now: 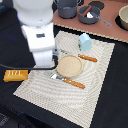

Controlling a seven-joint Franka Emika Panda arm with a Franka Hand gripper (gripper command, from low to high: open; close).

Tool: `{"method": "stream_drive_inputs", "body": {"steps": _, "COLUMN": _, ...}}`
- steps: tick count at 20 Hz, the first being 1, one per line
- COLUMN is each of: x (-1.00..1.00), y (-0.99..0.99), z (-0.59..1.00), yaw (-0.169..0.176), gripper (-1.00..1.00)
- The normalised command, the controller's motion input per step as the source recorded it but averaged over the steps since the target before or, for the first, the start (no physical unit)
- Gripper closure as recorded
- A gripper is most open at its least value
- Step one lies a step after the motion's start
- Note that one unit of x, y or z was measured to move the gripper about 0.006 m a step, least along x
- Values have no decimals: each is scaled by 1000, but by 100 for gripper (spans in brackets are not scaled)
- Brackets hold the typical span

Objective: Interact with the objects in diverse but meaningful ways.

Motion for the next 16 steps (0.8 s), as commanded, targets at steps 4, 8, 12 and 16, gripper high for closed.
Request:
{"method": "stream_drive_inputs", "body": {"steps": 4, "x": -806, "y": -224, "z": -93, "yaw": -42, "gripper": -100}}
{"method": "stream_drive_inputs", "body": {"steps": 8, "x": -823, "y": -158, "z": -147, "yaw": -42, "gripper": -100}}
{"method": "stream_drive_inputs", "body": {"steps": 12, "x": -726, "y": -44, "z": -193, "yaw": -34, "gripper": -100}}
{"method": "stream_drive_inputs", "body": {"steps": 16, "x": -493, "y": 64, "z": -264, "yaw": -18, "gripper": -100}}
